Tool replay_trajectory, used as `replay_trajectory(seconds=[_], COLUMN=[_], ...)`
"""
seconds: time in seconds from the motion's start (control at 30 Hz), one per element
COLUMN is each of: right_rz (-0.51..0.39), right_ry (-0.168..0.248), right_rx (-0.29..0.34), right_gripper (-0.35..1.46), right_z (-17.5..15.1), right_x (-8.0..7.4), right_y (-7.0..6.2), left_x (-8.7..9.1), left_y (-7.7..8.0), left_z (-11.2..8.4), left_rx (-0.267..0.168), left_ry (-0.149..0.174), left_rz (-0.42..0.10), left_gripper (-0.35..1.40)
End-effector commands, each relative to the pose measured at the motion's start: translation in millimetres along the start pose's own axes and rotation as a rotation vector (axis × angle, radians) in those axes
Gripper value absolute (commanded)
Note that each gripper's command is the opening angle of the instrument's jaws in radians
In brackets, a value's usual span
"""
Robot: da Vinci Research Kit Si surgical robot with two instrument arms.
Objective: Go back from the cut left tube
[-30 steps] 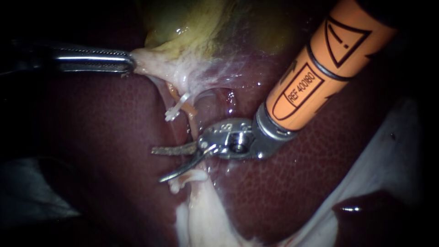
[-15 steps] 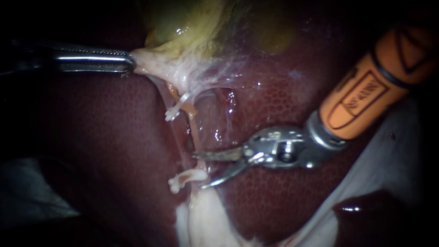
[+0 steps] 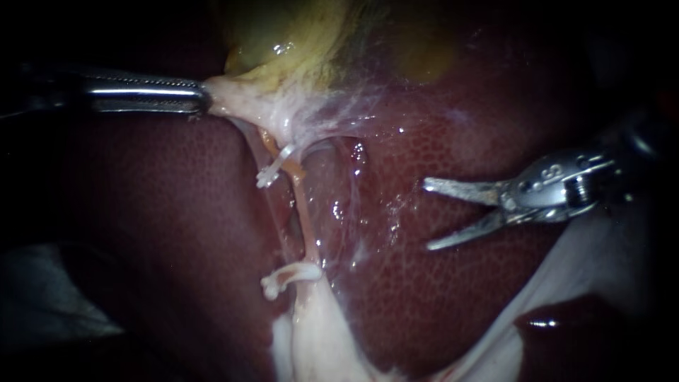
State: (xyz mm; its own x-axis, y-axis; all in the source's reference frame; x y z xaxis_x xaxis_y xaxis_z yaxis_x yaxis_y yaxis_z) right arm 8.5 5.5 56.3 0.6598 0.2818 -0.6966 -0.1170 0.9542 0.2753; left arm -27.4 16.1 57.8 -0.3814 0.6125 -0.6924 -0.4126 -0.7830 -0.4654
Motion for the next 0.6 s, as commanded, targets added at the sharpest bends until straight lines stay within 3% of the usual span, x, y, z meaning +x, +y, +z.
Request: replay_trajectory(seconds=[0.03, 0.1, 0.23, 0.43, 0.6], right_rz=[0.0, 0.001, -0.002, -0.002, -0.002], right_ry=[-0.011, -0.025, -0.01, -0.01, -0.01], right_rx=[-0.015, -0.037, 0.009, 0.008, 0.008], right_gripper=[1.45, 1.45, 1.45, 1.45, 1.45], right_z=[-0.2, -0.4, 0.0, 0.1, 0.2], right_x=[-0.1, -0.2, -0.2, -0.2, -0.2], right_y=[0.1, 0.1, -0.1, -0.2, -0.2], left_x=[-0.1, -0.4, -1.5, -3.7, -4.2], left_y=[0.0, 0.2, 0.7, 1.7, 2.3], left_z=[0.2, 0.8, 2.7, 6.1, 7.3], left_rx=[-0.001, -0.006, -0.018, -0.038, -0.045], left_ry=[0.0, 0.001, -0.001, -0.016, -0.023], left_rz=[0.0, 0.002, 0.008, 0.018, 0.023], left_gripper=[-0.35, -0.35, -0.35, -0.35, -0.35])
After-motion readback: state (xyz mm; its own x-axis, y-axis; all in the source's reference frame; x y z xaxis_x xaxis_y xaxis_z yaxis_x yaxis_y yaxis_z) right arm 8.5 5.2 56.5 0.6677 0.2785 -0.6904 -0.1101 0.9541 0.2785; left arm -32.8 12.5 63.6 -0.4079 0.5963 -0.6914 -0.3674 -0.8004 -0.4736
